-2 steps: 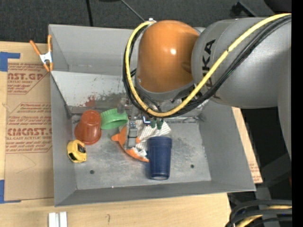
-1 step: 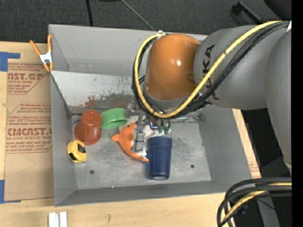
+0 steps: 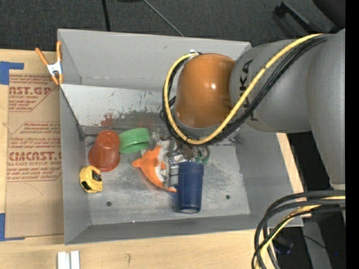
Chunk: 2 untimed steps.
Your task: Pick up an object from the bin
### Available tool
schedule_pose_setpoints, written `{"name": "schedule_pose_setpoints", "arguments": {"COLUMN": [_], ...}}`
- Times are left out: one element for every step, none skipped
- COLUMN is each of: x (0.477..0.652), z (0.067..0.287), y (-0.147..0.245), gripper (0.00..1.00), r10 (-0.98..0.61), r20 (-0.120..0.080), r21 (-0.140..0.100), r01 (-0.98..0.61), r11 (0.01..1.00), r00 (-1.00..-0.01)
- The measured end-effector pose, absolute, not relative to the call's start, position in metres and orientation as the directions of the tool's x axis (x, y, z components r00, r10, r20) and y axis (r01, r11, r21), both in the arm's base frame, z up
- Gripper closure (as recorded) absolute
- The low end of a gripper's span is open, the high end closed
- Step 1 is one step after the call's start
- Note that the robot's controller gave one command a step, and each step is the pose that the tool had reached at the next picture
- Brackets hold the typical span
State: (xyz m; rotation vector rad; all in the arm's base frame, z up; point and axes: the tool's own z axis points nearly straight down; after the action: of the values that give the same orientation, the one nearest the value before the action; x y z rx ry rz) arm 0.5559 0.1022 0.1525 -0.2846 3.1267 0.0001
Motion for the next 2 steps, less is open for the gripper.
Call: {"name": "schedule_pose_setpoints", "arguments": {"x": [0.555, 0.553], "z": [0.129, 0.106], "y": [0.088, 0.072], "gripper": [0.00, 0.00], "r10": [-0.329, -0.124], "r20": [-0.002, -0.003], "r21": [0.000, 0.001], "r01": [-0.329, -0.124], "r11": [0.944, 0.992], "r00": [-0.944, -0.992]}}
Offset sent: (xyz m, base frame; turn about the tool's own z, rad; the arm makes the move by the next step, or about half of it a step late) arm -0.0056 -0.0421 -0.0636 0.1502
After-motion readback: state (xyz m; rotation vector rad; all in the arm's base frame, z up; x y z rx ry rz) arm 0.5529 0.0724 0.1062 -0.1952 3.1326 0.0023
